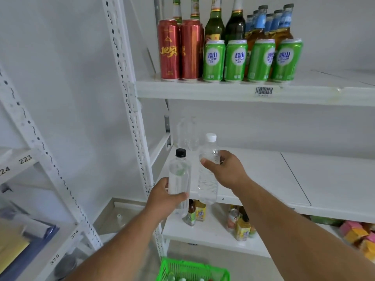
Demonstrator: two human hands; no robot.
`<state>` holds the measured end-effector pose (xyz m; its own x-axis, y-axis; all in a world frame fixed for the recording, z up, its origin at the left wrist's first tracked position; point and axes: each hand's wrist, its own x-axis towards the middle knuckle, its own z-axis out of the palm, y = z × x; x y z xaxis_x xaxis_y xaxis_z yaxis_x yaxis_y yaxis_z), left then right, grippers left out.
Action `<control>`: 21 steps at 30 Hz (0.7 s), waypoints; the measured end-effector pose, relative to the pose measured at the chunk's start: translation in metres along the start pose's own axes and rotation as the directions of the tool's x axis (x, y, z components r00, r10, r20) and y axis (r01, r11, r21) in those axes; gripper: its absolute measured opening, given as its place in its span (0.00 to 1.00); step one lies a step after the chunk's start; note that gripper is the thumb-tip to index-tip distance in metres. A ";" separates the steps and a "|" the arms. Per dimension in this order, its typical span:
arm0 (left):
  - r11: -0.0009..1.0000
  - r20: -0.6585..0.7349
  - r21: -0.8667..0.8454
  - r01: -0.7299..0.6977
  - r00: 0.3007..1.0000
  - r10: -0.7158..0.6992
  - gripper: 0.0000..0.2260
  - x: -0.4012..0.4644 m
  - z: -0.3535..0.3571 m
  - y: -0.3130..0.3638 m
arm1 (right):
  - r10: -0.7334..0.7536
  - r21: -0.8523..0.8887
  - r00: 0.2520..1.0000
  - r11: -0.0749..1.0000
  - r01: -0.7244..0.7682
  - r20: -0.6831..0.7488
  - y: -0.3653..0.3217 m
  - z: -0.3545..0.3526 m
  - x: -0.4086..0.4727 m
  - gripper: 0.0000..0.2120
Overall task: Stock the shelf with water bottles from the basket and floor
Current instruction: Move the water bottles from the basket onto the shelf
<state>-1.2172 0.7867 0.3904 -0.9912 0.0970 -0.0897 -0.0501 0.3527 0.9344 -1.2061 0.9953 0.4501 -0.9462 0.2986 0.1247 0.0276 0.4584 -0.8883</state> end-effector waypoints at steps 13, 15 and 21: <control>1.000 0.067 -0.023 -0.018 0.998 0.020 0.24 0.151 0.008 -0.004 | 0.133 -0.059 0.989 0.989 -0.137 -0.070 0.023 0.044 0.133 0.23; 1.000 0.070 -0.021 -0.015 0.997 0.017 0.24 0.167 0.011 -0.005 | 0.151 -0.042 0.986 0.987 -0.155 -0.071 0.028 0.048 0.148 0.25; 1.000 0.072 -0.009 -0.002 0.997 0.002 0.26 0.213 0.026 -0.010 | 0.173 -0.054 0.983 0.983 -0.176 -0.066 0.040 0.052 0.188 0.24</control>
<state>-1.4251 0.8276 0.3530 -0.9800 0.1644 -0.1120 -0.0494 0.3442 0.9376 -1.3992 1.0265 0.4150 -0.9040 0.4276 -0.0019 0.2113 0.4428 -0.8714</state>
